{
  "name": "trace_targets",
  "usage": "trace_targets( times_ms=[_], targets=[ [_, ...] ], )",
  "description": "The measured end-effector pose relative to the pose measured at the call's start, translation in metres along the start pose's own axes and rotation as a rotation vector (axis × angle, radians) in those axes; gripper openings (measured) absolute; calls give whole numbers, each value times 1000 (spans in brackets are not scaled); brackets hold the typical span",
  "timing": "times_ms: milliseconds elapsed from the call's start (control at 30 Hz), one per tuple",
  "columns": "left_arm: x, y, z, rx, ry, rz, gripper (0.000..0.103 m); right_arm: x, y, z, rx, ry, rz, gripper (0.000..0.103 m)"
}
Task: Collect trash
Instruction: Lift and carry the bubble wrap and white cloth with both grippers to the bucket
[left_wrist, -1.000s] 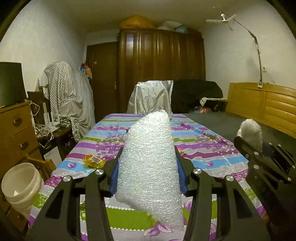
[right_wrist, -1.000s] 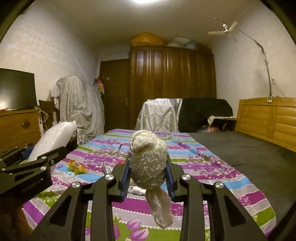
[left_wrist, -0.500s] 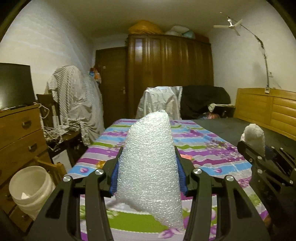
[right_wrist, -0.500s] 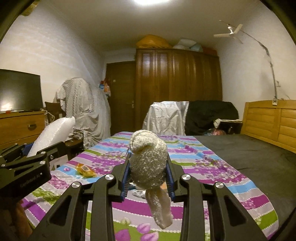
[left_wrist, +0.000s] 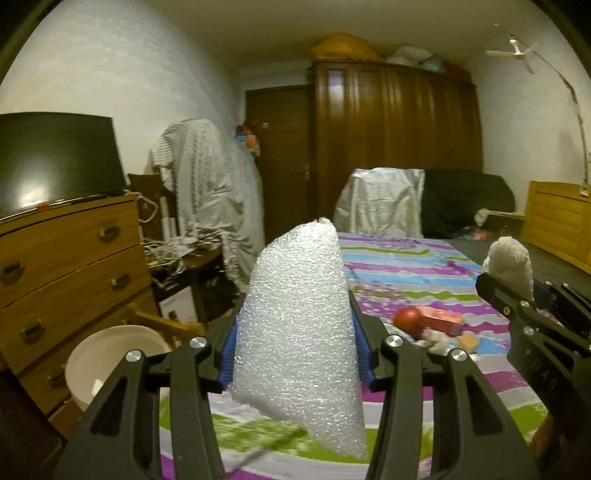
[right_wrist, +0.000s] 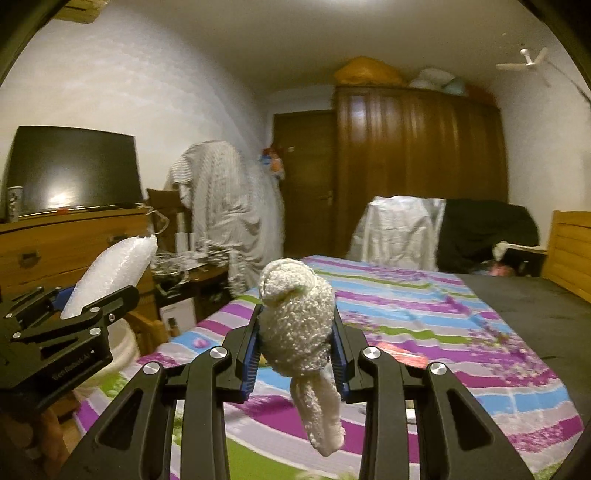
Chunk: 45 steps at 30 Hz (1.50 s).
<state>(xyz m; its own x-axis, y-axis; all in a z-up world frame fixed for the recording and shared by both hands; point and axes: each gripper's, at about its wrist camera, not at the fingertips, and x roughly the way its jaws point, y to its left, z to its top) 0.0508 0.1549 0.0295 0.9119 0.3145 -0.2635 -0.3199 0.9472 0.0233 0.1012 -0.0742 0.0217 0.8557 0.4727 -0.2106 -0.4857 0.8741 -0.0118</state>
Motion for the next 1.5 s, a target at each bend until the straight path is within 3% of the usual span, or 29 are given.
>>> trace_targets(
  times_ms=[633,1000,1200,1500],
  targets=[
    [26,146,0,-108,95,223,48,130,190,56,-92,135,302,34],
    [50,209,-5,-139,171,303,48,208,283,70,-109,257,454,34],
    [65,249,-15,-187,239,331,48,245,319,68,-128,352,521,34],
    [99,301,-41,-237,412,315,48,311,370,43,-161,548,596,34]
  ],
)
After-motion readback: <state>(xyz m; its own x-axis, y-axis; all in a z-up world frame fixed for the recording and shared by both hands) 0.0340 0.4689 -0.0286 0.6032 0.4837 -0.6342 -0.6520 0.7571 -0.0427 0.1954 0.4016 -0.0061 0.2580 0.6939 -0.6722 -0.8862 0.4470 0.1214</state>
